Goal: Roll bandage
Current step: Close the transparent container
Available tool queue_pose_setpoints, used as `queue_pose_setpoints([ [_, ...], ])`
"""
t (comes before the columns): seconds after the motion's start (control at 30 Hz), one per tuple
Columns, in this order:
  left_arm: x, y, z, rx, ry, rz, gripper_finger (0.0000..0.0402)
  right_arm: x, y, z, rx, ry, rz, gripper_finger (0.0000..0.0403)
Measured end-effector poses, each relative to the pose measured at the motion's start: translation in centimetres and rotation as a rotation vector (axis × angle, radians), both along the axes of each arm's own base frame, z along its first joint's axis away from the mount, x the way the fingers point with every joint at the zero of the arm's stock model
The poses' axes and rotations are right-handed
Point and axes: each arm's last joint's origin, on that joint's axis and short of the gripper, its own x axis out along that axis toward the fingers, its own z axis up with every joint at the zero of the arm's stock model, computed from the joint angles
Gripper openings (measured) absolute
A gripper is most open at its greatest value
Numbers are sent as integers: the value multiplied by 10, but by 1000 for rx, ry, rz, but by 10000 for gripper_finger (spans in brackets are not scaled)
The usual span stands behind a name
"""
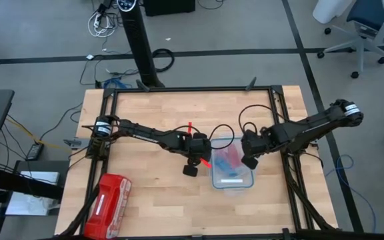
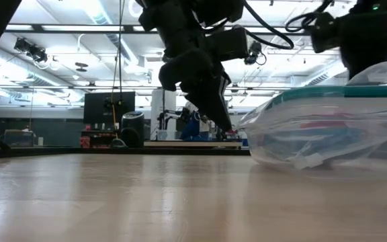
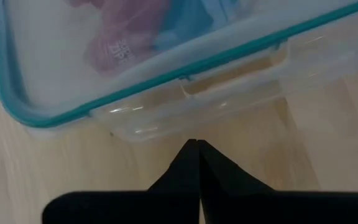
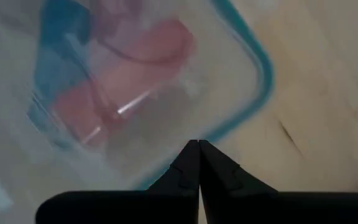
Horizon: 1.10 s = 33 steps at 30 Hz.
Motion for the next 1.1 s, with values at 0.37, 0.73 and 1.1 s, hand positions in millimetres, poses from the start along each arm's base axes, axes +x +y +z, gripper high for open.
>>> queue_pose_setpoints([
  [0.37, 2, -2, 9, 5, -7, -5, 0, -9, 13, -3, 113, 96, -3, 1],
  [0.73, 8, -5, 7, -26, -43, -22, 0, 2, 23, -22, 98, 200, 10, 1],
  [1.1, 12, -7, 0, -29, -50, -26, 0, 10, 26, -47, 77, 208, 38, 1],
])
